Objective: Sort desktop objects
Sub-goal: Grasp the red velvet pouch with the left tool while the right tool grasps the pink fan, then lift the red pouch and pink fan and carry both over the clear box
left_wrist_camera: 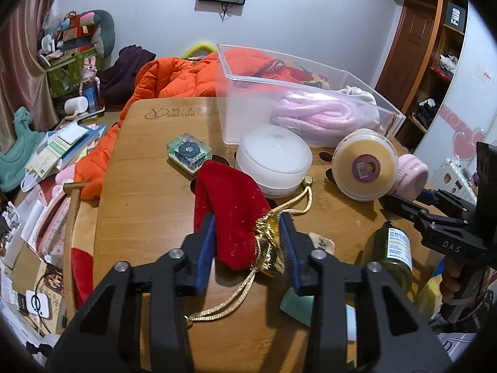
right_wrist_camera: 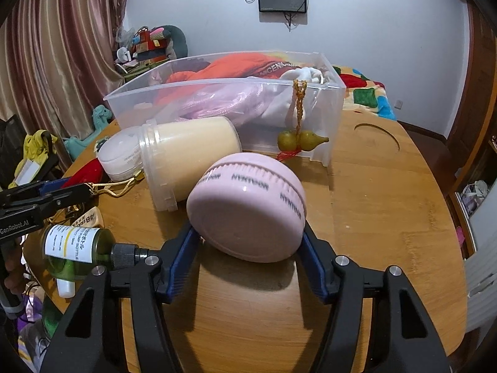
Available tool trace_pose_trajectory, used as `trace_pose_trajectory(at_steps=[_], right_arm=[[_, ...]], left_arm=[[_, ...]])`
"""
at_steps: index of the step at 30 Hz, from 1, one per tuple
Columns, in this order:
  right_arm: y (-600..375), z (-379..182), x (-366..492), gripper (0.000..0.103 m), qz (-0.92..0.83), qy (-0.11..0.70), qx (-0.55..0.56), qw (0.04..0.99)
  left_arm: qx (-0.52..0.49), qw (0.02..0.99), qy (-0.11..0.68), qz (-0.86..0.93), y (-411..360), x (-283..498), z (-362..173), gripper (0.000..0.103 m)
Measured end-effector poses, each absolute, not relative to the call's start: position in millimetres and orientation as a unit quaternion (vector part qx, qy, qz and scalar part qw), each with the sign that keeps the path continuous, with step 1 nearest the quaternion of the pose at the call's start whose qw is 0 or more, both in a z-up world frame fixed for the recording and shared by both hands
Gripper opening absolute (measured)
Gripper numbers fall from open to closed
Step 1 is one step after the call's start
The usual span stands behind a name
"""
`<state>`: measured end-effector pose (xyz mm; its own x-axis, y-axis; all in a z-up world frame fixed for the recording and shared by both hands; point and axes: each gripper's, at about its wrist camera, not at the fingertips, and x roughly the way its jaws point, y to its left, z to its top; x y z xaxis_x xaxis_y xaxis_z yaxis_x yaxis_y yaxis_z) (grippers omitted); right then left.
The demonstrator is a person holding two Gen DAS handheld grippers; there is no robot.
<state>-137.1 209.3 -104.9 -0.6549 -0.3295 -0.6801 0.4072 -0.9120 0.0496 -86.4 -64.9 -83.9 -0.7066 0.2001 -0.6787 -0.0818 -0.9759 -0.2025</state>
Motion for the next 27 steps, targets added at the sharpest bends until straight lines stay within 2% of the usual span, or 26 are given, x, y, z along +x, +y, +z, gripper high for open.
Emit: trace_pose_trajectory(at_steps=[9,21,27], right_arm=[[212.6,-96.2,-134.7,0.056,-0.915,0.046,0.346,0.203],[216.0,-85.9,-125.8,0.052,-0.921,0.042,0.326,0.208],[213.9,-87.3,-124.2,0.053,-0.919,0.055,0.331,0.209]], left_arm=[[-0.373,0.068,-0.089,0.921,-64.3,-82.8,-80.3,0.026],[-0.348,0.073,-0.088,0.931,-60.6,-68.8,-58.9,0.026],[-0.335,0.073,-0.085,0.935,-57.4,-59.2,-49.9,0.026]])
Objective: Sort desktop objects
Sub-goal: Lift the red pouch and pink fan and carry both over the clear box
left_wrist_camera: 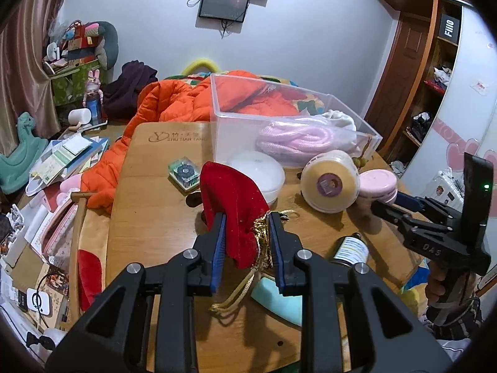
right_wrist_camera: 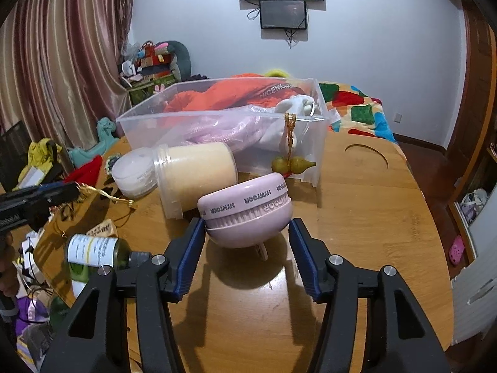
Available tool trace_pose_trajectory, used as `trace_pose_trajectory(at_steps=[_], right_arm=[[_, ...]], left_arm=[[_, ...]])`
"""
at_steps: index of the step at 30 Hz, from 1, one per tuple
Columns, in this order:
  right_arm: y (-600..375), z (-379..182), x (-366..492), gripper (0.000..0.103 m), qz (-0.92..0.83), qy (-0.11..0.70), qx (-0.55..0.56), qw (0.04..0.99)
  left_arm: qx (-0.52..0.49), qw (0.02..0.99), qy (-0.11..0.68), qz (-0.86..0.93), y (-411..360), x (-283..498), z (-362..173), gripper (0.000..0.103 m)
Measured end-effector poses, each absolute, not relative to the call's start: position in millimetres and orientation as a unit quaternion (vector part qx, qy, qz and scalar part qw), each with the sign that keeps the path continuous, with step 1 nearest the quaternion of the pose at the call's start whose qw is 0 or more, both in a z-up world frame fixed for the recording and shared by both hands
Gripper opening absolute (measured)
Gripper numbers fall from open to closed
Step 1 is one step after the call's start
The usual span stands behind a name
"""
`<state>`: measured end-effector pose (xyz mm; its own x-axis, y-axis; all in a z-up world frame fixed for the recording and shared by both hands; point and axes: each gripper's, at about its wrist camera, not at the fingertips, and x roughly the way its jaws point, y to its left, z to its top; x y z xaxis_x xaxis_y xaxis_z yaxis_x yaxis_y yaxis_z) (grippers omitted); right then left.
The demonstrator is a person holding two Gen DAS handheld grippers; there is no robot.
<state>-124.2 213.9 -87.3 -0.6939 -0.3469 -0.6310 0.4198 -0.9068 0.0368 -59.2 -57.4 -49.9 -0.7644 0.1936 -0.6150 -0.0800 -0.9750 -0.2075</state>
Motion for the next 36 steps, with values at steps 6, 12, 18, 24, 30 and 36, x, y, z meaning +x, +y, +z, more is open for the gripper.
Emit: trace_pose_trajectory(at_steps=[6,12,18,24,30,36], right_arm=[[212.2,-90.1,-131.6,0.054,-0.916,0.058,0.338,0.206],[208.6,-97.2,-147.0,0.060,-0.909,0.062,0.353,0.212],[205.2,-100.7,-153.5,0.060,-0.912,0.070,0.346,0.207],[213.8,-99.7,-150.6,0.059,-0.915,0.048,0.341,0.212],[220.4,-83.8,-141.8,0.059,-0.917,0.032,0.328,0.225],[219.2,-63.6,-133.3,0.059,-0.921,0.033,0.310,0.236]], left_arm=[[-0.319,0.075,-0.085,0.941,-56.7,-53.5,-39.7,0.026],[-0.308,0.078,-0.090,0.944,-56.1,-50.8,-32.5,0.026],[-0.302,0.079,-0.099,0.945,-56.6,-52.1,-29.1,0.026],[-0.298,0.082,-0.103,0.945,-55.0,-55.5,-25.9,0.026],[-0.288,0.086,-0.102,0.948,-51.2,-54.6,-19.2,0.026],[-0.275,0.092,-0.091,0.953,-44.9,-55.4,-4.9,0.026]])
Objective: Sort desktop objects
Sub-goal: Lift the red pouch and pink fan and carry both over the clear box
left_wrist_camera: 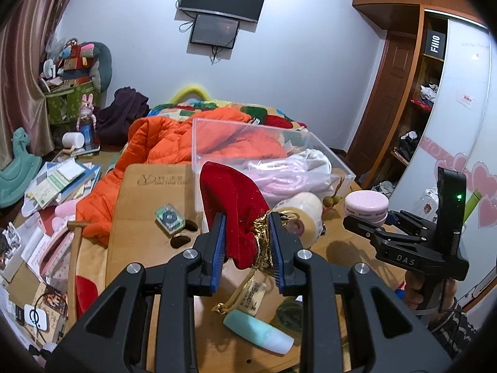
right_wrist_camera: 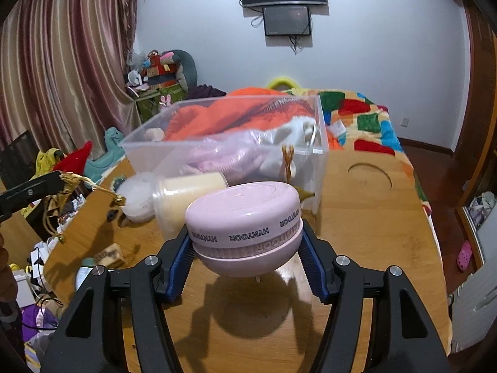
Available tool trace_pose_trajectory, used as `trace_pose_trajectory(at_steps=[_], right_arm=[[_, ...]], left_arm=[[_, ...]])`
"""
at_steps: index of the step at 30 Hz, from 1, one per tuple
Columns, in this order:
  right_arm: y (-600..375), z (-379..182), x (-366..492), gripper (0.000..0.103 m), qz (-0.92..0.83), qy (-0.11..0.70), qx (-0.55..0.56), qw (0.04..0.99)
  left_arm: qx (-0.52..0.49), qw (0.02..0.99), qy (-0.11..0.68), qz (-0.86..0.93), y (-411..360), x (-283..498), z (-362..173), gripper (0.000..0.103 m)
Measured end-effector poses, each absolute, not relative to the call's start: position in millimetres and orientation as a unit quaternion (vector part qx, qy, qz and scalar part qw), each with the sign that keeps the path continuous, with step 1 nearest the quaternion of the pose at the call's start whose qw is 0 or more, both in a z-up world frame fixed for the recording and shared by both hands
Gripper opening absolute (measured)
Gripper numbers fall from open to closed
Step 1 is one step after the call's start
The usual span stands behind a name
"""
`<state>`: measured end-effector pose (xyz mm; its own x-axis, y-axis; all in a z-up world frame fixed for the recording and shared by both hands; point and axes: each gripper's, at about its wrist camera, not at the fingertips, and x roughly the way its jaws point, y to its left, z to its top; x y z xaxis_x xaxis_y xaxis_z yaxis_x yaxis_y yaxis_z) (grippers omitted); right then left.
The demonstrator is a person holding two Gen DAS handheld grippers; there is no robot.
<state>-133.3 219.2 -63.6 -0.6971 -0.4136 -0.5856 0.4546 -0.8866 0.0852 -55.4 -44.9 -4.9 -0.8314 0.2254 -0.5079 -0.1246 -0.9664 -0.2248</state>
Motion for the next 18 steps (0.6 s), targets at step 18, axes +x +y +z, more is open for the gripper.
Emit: trace_pose_trajectory(at_steps=[18], right_arm=[[220.1,-6.8,-147.5,0.059,-0.928,0.019,0.266,0.262]], left_arm=[[-0.245,0.105,-0.068,0.961,-29.2,-94.9,31.3,0.026]])
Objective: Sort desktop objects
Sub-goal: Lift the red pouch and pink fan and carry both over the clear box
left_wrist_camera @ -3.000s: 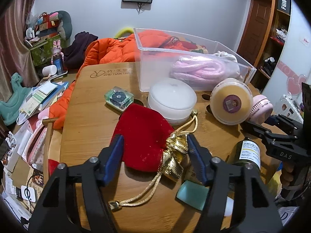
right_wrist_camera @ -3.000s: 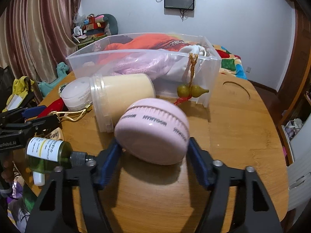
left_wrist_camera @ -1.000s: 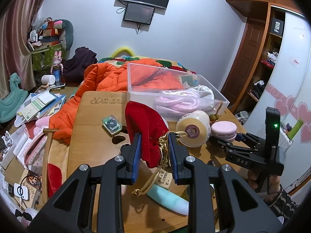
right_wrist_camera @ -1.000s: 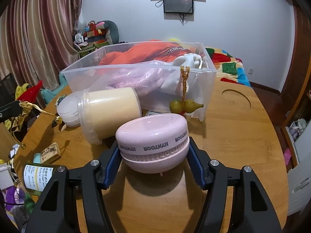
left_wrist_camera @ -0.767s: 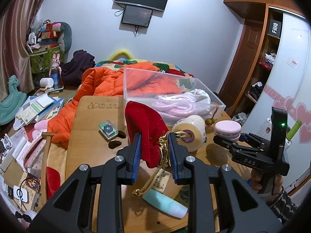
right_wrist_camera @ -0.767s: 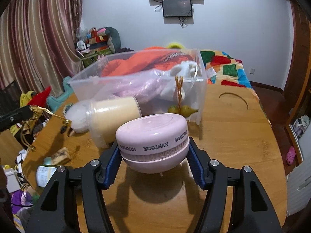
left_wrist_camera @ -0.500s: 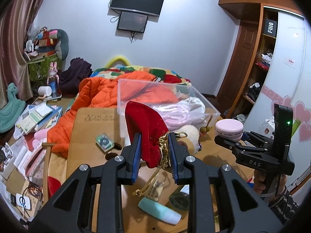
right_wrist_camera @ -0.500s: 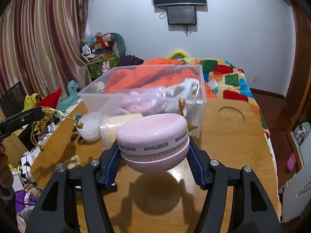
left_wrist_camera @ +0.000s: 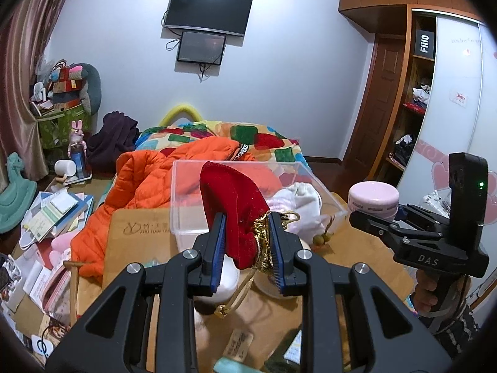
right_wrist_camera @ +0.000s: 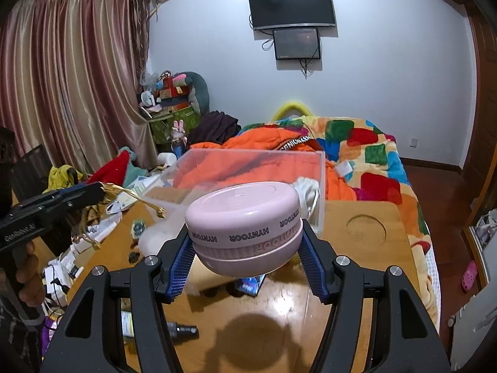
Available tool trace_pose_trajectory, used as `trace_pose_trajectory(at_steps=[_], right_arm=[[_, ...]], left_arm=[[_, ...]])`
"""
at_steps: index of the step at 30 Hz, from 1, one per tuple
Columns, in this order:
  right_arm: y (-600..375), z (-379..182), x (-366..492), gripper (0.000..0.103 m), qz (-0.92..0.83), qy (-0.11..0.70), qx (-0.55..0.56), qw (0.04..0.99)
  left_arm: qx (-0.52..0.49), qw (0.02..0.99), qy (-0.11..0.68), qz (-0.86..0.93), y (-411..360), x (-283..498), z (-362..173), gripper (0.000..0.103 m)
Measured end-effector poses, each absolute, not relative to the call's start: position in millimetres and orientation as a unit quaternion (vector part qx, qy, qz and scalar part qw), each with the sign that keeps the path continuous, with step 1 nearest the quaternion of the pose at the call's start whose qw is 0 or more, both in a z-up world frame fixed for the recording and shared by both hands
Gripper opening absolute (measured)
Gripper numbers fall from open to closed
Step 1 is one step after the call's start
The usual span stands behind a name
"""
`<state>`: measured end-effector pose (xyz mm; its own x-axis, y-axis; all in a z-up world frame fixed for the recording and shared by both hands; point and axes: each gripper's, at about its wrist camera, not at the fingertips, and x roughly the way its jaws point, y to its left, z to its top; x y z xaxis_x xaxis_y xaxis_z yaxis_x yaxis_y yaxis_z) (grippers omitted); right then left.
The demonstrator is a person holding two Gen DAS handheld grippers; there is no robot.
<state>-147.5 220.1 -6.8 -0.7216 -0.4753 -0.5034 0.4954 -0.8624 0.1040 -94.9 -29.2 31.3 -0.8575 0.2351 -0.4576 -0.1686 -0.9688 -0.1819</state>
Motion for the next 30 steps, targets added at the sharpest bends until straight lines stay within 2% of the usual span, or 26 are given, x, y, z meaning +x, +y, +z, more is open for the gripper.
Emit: trace_pose_trajectory(at_steps=[16,30], right_arm=[[204.0,4.6,-184.7,0.059,-0.926,0.028,0.259,0.272],[176.8,-21.4,-229.0,0.059,-0.913,0.041,0.294,0.279]], left_arm=[[-0.261,0.115,-0.049,0.957,-19.4,-147.8,33.3,0.026],[-0.299,0.119,-0.041,0.946,-22.6,-190.9,11.0,0.026]])
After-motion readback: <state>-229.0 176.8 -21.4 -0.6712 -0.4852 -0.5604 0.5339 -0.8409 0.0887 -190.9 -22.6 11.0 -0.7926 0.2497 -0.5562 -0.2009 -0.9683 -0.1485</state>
